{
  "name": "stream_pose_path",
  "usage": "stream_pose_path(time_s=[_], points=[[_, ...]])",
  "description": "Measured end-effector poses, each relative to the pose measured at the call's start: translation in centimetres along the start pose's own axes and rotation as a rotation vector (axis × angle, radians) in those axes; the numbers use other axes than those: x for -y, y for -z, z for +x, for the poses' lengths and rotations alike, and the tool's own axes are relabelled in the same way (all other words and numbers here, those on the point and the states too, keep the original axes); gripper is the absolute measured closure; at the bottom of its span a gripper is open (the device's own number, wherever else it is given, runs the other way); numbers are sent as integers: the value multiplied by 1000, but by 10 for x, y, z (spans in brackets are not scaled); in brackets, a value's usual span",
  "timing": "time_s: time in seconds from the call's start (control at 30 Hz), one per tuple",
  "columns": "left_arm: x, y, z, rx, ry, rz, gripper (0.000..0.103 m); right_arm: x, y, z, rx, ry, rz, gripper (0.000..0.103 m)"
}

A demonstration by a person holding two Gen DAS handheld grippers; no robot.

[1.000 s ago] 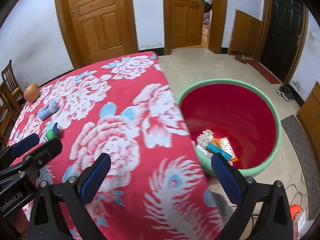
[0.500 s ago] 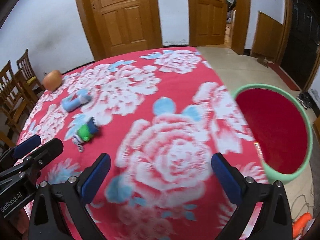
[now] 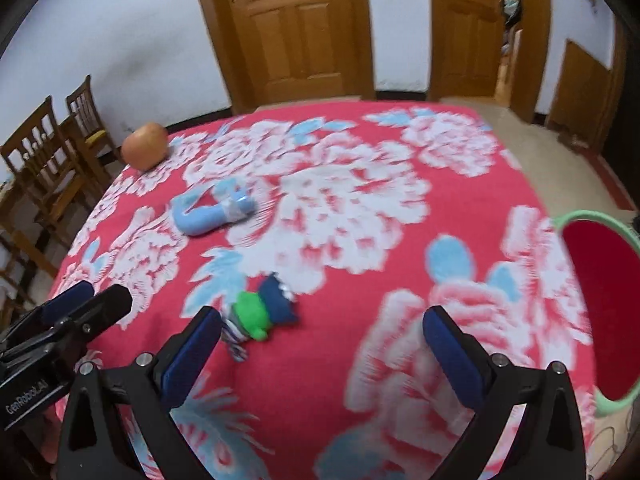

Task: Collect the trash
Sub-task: 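Grasp the green-blue toy with the right tool, then grasp the blue toy with the left tool while the right tool holds the green toy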

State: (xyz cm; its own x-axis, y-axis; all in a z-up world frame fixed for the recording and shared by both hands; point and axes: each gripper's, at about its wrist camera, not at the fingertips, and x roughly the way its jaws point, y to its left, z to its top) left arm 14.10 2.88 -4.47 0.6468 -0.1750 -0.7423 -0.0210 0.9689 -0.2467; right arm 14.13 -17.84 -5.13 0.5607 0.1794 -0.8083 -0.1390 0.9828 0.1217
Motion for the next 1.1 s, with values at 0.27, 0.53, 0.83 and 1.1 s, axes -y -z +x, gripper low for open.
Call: stream_pose_path(time_s=[0.27, 0.53, 0.83, 1.1], points=[[-9, -17, 5, -17, 31, -50, 29, -27, -7, 8, 24, -3, -122, 58], [28, -39, 27, -58, 78, 56, 17, 6, -15, 6, 57, 46, -19, 59], [59, -47, 78, -62, 176, 265, 22, 15, -13, 6, 71, 40, 9, 57], [64, -34, 72, -82, 139, 369, 103, 17, -13, 5, 72, 24, 30, 57]])
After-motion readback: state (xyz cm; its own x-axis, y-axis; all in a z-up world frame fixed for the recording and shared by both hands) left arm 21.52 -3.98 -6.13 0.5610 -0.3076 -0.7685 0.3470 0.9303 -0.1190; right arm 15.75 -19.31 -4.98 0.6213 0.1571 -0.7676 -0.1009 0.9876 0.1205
